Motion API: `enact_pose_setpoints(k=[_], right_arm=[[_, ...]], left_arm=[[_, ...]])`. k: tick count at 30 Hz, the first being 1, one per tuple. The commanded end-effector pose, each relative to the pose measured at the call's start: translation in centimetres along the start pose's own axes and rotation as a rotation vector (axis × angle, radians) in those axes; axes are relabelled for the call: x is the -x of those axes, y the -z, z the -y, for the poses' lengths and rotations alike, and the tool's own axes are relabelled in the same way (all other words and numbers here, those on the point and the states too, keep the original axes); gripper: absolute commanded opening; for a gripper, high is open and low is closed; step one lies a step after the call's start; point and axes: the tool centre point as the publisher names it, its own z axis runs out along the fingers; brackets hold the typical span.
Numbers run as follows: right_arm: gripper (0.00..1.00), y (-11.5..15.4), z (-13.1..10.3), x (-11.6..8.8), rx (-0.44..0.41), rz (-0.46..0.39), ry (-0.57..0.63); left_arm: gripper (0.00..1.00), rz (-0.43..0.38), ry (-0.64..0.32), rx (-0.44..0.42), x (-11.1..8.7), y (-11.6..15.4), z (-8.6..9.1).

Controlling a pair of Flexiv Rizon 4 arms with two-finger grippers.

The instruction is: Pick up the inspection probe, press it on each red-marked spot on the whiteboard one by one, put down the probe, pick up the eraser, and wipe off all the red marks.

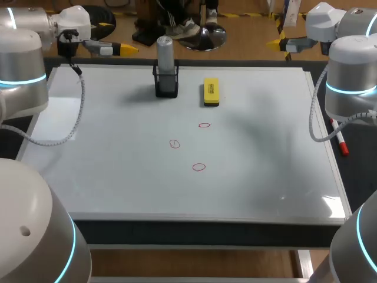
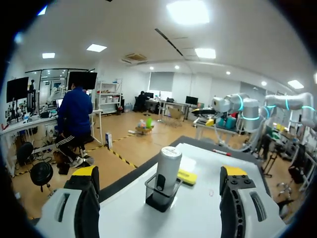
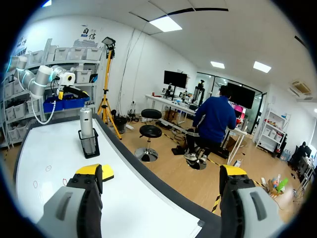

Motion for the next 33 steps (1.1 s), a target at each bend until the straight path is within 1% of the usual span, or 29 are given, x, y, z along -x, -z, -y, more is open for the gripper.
enact_pose_setpoints(k=[1,9,10,14,24,30,31,33], right_arm=[[1.0,0.0,0.0,0.0,0.0,0.0,0.0],[1.0,0.0,0.0,0.0,0.0,0.0,0.0],[1.0,0.0,0.0,0.0,0.0,0.0,0.0],[1.0,0.0,0.0,0.0,0.0,0.0,0.0],[1.0,0.0,0.0,0.0,0.0,0.0,0.0],[1.0,0.0,0.0,0.0,0.0,0.0,0.0],[1.0,0.0,0.0,0.0,0.0,0.0,0.0],[1.0,0.0,0.0,0.0,0.0,0.0,0.0]], left_arm=[[1.0,-0.122,-0.012,0.002,0.5,-0.8,-0.2],[1.0,-0.22,-0.025,-0.013,-0.6,-2.1,-0.1],[1.0,-0.243,-0.028,-0.009,-0.7,-2.3,-0.2],[1.0,-0.291,-0.022,-0.04,-1.1,-2.7,-0.2],[1.0,-0.469,-0.036,-0.054,-2.4,-3.8,-0.7],[1.0,-0.51,-0.054,-0.068,-3.1,-4.9,-0.7],[1.0,-0.521,-0.056,-0.081,-3.2,-5.1,-0.7],[1.0,-0.521,-0.057,-0.083,-3.5,-5.4,-0.8]])
